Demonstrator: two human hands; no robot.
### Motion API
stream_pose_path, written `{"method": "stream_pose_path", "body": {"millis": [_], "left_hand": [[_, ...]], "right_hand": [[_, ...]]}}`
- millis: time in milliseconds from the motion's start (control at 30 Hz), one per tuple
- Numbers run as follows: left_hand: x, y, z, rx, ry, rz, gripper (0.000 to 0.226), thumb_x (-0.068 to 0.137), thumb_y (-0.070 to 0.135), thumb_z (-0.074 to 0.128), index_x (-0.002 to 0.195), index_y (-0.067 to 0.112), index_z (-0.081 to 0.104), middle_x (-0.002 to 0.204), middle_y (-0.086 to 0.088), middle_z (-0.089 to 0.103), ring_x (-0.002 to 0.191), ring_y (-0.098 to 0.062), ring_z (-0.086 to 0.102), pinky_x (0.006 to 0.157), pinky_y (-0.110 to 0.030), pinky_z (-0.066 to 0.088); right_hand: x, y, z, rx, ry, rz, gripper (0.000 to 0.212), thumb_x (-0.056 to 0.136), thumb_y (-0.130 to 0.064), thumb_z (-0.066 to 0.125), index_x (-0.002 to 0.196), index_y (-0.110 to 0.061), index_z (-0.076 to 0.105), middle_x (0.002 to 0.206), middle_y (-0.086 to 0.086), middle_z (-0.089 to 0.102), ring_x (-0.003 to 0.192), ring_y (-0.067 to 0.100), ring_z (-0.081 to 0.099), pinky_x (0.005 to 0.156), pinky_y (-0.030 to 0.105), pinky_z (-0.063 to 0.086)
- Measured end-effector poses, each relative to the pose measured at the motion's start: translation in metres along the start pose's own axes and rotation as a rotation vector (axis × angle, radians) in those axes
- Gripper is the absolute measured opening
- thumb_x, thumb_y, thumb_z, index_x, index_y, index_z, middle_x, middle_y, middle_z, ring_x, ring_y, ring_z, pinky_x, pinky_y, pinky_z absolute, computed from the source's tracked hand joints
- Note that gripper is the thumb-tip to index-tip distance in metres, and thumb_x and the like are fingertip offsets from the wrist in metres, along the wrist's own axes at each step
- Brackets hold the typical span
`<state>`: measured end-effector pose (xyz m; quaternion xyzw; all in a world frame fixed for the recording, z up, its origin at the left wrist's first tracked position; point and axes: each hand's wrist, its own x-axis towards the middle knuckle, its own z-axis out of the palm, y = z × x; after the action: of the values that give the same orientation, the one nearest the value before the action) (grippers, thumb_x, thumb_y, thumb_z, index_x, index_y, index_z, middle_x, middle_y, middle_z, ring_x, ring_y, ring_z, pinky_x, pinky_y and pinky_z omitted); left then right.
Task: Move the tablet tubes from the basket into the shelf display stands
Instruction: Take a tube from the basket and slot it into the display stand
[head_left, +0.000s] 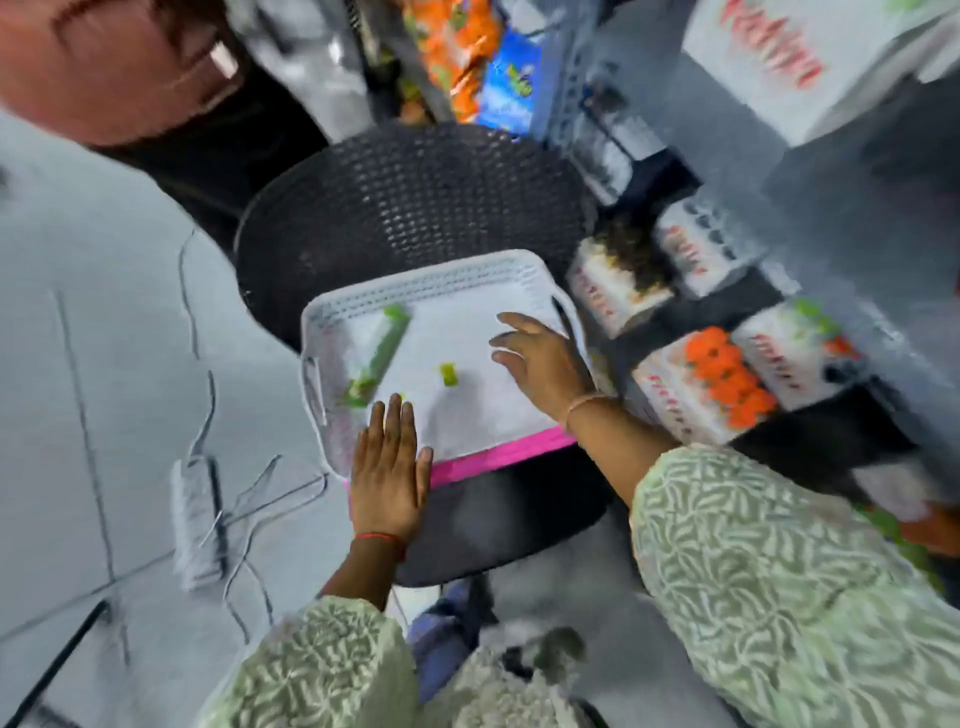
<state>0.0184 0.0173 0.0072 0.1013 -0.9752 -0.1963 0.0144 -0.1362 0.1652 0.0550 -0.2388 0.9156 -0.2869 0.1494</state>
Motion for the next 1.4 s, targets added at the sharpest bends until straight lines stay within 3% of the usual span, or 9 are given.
{"method": "stream_pose_path", "body": {"millis": [267, 467, 567, 700, 867, 1000, 1200, 1300, 1400], "left_hand": [[-0.006, -0.051, 0.026, 0.078, 0.004, -0.065, 0.059, 0.097, 0.035, 0.006, 0.133, 0.0, 0.036, 0.14, -0.019, 0.037, 0.139, -0.026, 0.011, 0.111, -0.035, 0.004], [-0.011, -0.06, 0.037, 0.121, 0.065, -0.022, 0.051, 0.097, 0.035, 0.007, 0.141, 0.011, 0.008, 0.153, 0.007, -0.018, 0.14, -0.014, -0.011, 0.113, -0.034, 0.003], [-0.011, -0.061, 0.033, 0.121, 0.032, -0.031, 0.051, 0.097, 0.036, 0.006, 0.141, 0.011, 0.012, 0.155, -0.003, 0.01, 0.139, -0.012, -0.012, 0.112, -0.033, 0.004], [-0.008, -0.053, 0.02, 0.079, -0.012, -0.057, 0.053, 0.096, 0.038, 0.002, 0.14, 0.009, 0.012, 0.151, -0.01, 0.02, 0.138, -0.005, -0.015, 0.112, -0.03, -0.001], [0.013, 0.003, 0.001, -0.132, 0.04, -0.033, 0.073, 0.093, 0.046, -0.003, 0.131, -0.002, 0.037, 0.139, -0.024, 0.038, 0.138, -0.004, -0.009, 0.111, -0.027, -0.001], [0.06, 0.112, -0.014, -0.172, 0.035, 0.275, 0.067, 0.096, 0.038, 0.004, 0.126, -0.007, 0.044, 0.134, -0.027, 0.044, 0.125, -0.046, 0.038, 0.104, -0.051, 0.03], [0.098, 0.296, -0.027, -0.349, 0.067, 0.728, 0.048, 0.092, 0.023, 0.03, 0.131, -0.004, 0.037, 0.139, -0.026, 0.038, 0.13, -0.045, 0.028, 0.106, -0.053, 0.015], [0.097, 0.352, -0.016, -0.38, 0.039, 0.913, 0.045, 0.093, 0.013, 0.043, 0.134, -0.002, 0.033, 0.143, -0.023, 0.034, 0.134, -0.041, 0.023, 0.11, -0.047, 0.014], [0.094, 0.372, 0.002, -0.322, -0.041, 0.974, 0.047, 0.096, 0.017, 0.041, 0.138, 0.002, 0.024, 0.149, -0.017, 0.022, 0.139, -0.034, 0.014, 0.114, -0.041, 0.007]], "right_hand": [[0.125, -0.051, 0.117, 0.445, -0.056, 0.555, 0.046, 0.081, -0.04, 0.064, 0.097, 0.003, 0.066, 0.111, 0.025, 0.068, 0.107, 0.036, 0.063, 0.092, 0.038, 0.05], [0.155, -0.063, 0.149, 0.731, -0.034, 0.763, 0.055, 0.066, -0.022, 0.08, 0.11, 0.005, 0.06, 0.116, 0.025, 0.066, 0.101, 0.037, 0.066, 0.081, 0.056, 0.056], [0.142, -0.055, 0.135, 0.858, -0.007, 0.732, 0.033, 0.07, -0.015, 0.076, 0.096, 0.001, 0.062, 0.104, 0.023, 0.067, 0.091, 0.033, 0.066, 0.082, 0.051, 0.057], [0.1, -0.039, 0.07, 0.916, 0.21, 0.67, 0.029, 0.069, -0.012, 0.077, 0.069, -0.018, 0.048, 0.077, 0.009, 0.058, 0.061, 0.02, 0.057, 0.051, 0.029, 0.054], [0.02, -0.01, -0.049, 0.928, 0.475, 0.588, 0.024, 0.074, -0.005, 0.072, 0.076, -0.014, 0.05, 0.069, 0.008, 0.055, 0.07, 0.026, 0.056, 0.054, 0.034, 0.054], [-0.058, 0.013, -0.155, 0.803, 0.825, 0.568, 0.033, 0.069, -0.007, 0.076, 0.064, -0.02, 0.046, 0.08, 0.027, 0.059, 0.076, 0.037, 0.061, 0.075, 0.063, 0.053], [-0.152, 0.04, -0.286, 0.593, 1.22, 0.553, 0.036, 0.064, -0.01, 0.078, 0.065, -0.027, 0.046, 0.07, 0.004, 0.059, 0.077, 0.033, 0.063, 0.077, 0.053, 0.056], [-0.18, 0.052, -0.333, 0.473, 1.315, 0.544, 0.03, 0.06, -0.007, 0.075, 0.077, -0.022, 0.055, 0.079, 0.008, 0.065, 0.079, 0.025, 0.06, 0.069, 0.041, 0.052], [-0.189, 0.058, -0.366, 0.343, 1.271, 0.535, 0.054, 0.059, -0.008, 0.078, 0.109, -0.007, 0.057, 0.099, 0.009, 0.065, 0.089, 0.02, 0.059, 0.081, 0.03, 0.048]]}}
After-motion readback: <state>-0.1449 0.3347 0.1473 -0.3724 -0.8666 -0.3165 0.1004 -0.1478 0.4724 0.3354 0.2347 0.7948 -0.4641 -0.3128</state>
